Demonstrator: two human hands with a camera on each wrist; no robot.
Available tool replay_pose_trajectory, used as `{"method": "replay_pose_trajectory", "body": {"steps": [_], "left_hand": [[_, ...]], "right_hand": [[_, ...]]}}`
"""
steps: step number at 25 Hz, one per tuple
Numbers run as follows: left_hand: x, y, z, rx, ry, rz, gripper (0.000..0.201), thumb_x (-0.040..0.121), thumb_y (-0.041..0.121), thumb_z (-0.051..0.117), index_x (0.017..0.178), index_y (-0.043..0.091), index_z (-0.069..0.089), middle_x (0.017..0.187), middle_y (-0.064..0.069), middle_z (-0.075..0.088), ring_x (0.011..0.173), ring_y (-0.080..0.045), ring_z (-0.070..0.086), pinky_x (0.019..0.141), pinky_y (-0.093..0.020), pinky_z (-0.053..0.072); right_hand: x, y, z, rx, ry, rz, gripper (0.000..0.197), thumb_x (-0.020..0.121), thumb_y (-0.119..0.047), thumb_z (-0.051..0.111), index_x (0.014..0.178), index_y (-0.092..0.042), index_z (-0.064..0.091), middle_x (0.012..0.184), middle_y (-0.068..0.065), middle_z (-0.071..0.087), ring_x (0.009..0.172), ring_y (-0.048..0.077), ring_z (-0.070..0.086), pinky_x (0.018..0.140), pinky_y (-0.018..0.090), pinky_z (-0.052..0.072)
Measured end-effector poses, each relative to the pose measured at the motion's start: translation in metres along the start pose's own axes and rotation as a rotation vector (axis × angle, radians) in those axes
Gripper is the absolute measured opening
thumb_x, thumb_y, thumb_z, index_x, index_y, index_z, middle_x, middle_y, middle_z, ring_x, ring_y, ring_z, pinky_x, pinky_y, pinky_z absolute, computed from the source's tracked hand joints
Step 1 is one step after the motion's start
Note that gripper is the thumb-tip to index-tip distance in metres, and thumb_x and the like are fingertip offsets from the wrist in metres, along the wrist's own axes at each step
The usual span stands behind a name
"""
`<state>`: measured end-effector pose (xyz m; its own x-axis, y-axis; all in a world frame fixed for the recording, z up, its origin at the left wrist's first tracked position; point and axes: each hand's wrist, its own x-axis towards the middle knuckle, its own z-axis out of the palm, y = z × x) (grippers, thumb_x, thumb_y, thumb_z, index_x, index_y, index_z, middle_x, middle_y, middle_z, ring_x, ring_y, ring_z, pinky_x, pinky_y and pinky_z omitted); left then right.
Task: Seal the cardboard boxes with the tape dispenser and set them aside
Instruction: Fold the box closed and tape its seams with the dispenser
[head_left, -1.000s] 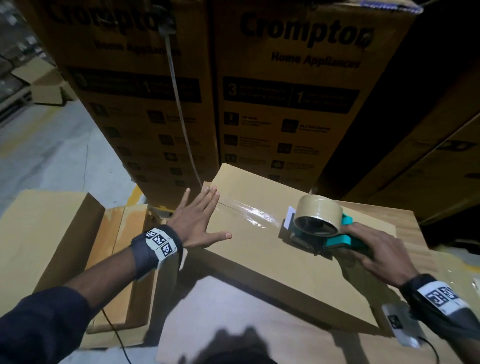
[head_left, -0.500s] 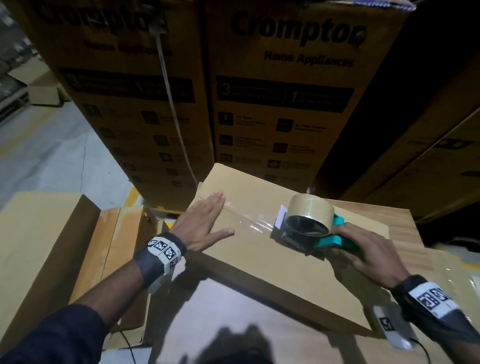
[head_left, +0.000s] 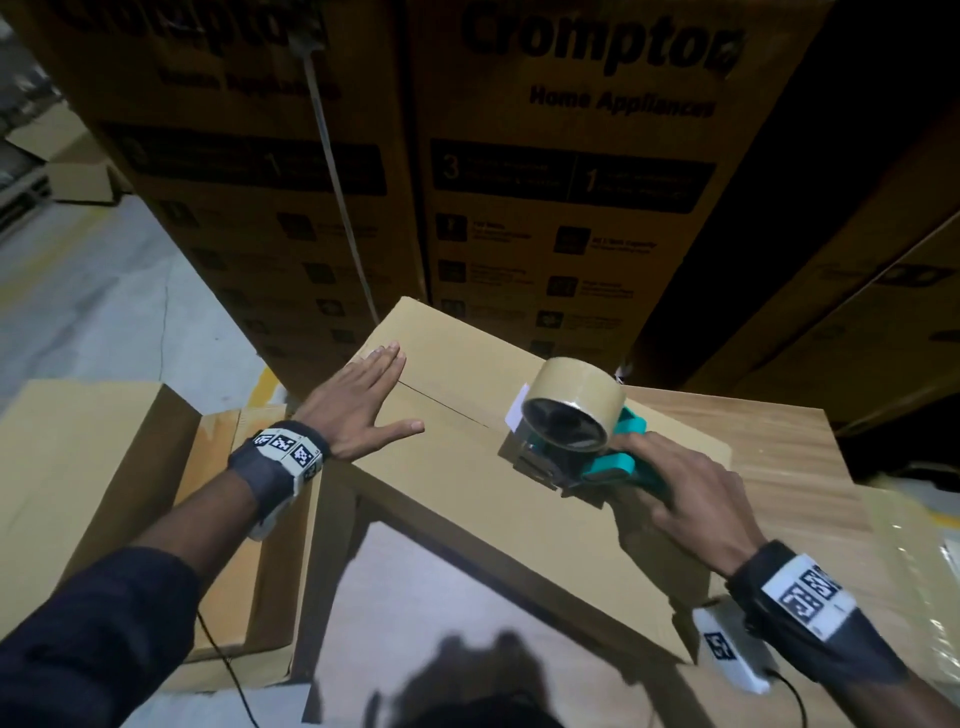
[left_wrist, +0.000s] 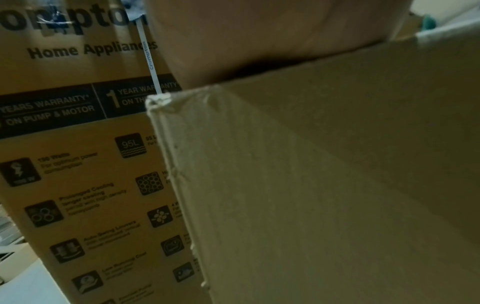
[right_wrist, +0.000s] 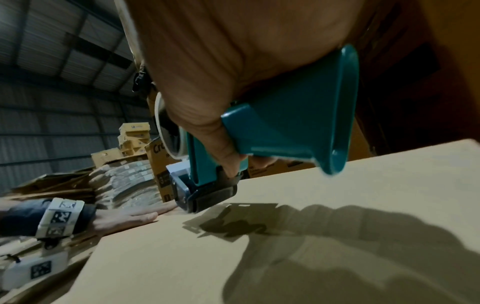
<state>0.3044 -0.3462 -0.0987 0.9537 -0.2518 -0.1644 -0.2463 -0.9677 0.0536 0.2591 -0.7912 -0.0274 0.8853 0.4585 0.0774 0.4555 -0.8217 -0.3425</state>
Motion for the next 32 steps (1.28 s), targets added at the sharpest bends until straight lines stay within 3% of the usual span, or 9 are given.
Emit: {"method": "replay_pose_trajectory", "body": {"steps": [2,4,7,10,16,24,27,29,32], "left_hand": [[-0.001,-0.001,0.000,-0.005,0.010,0.006,0.106,0.088,0.091,0.013,0.162,0.019,-0.011,0.169,-0.001,-0.016,0.157,-0.016,-0.010,0.129,-0.040,0.006],[0.000,0.000,0.001,-0.011,0.020,0.015,0.106,0.088,0.090,0.014,0.162,0.019,-0.011,0.169,-0.001,-0.016,0.157,-0.016,-0.009,0.129,-0.039,0.005],[-0.001,-0.001,0.001,-0.014,0.032,0.018,0.105,0.089,0.090,0.015,0.162,0.019,-0.010,0.169,0.000,-0.015,0.157,-0.016,-0.008,0.129,-0.040,0.006],[-0.001,-0.002,0.002,-0.024,0.035,0.016,0.105,0.089,0.090,0.016,0.163,0.019,-0.008,0.169,0.000,-0.013,0.157,-0.016,-0.007,0.129,-0.042,0.008],[-0.001,0.000,0.003,-0.024,0.042,0.017,0.107,0.088,0.091,0.015,0.163,0.018,-0.007,0.169,-0.001,-0.013,0.157,-0.017,-0.006,0.129,-0.042,0.007],[-0.003,0.006,0.003,-0.028,0.034,0.007,0.110,0.084,0.094,0.015,0.163,0.020,-0.009,0.169,-0.001,-0.014,0.157,-0.018,-0.009,0.128,-0.043,0.003],[-0.007,0.023,-0.001,-0.032,-0.021,0.091,0.115,0.080,0.097,0.016,0.163,0.022,-0.010,0.169,0.002,-0.017,0.156,-0.015,-0.015,0.128,-0.041,-0.001],[-0.009,0.045,-0.003,-0.022,-0.073,0.191,0.115,0.080,0.098,0.017,0.162,0.023,-0.012,0.168,0.004,-0.019,0.155,-0.014,-0.017,0.129,-0.042,-0.001],[-0.008,0.093,-0.002,-0.022,-0.131,0.305,0.117,0.080,0.098,0.021,0.161,0.023,-0.015,0.168,0.003,-0.021,0.155,-0.014,-0.019,0.129,-0.041,-0.004]], "right_hand": [[-0.015,0.012,-0.009,-0.053,-0.024,-0.010,0.080,0.071,-0.009,0.089,0.131,-0.043,0.050,0.111,-0.007,0.071,0.082,0.015,0.065,0.052,0.015,0.044],[-0.034,0.027,-0.018,-0.092,-0.014,-0.006,0.082,0.067,-0.006,0.091,0.130,-0.039,0.052,0.108,-0.004,0.072,0.080,0.017,0.065,0.056,0.010,0.037],[-0.064,0.046,-0.032,-0.145,0.047,0.018,0.082,0.062,-0.002,0.093,0.126,-0.034,0.054,0.108,0.003,0.074,0.078,0.027,0.070,0.051,0.030,0.054],[-0.096,0.072,-0.041,-0.196,0.073,0.089,0.083,0.057,0.001,0.095,0.121,-0.032,0.054,0.109,0.006,0.075,0.078,0.036,0.072,0.050,0.047,0.058],[-0.135,0.108,-0.042,-0.118,0.098,0.180,0.059,0.071,-0.007,0.090,0.110,-0.033,0.056,0.104,-0.001,0.071,0.080,0.031,0.069,0.053,0.049,0.056],[-0.137,0.105,-0.036,-0.056,0.145,0.163,0.060,0.070,-0.003,0.090,0.112,-0.033,0.058,0.103,0.000,0.072,0.080,0.030,0.069,0.058,0.042,0.057],[-0.140,0.109,-0.032,-0.074,0.160,0.146,0.051,0.076,-0.005,0.087,0.113,-0.028,0.061,0.105,0.004,0.072,0.081,0.033,0.070,0.059,0.043,0.058],[-0.141,0.112,-0.029,-0.083,0.169,0.160,0.058,0.068,0.001,0.091,0.116,-0.020,0.065,0.108,0.009,0.073,0.082,0.036,0.071,0.060,0.048,0.060],[-0.141,0.112,-0.028,-0.079,0.157,0.159,0.065,0.066,0.000,0.092,0.118,-0.025,0.060,0.111,0.007,0.073,0.085,0.034,0.070,0.060,0.049,0.060]]}}
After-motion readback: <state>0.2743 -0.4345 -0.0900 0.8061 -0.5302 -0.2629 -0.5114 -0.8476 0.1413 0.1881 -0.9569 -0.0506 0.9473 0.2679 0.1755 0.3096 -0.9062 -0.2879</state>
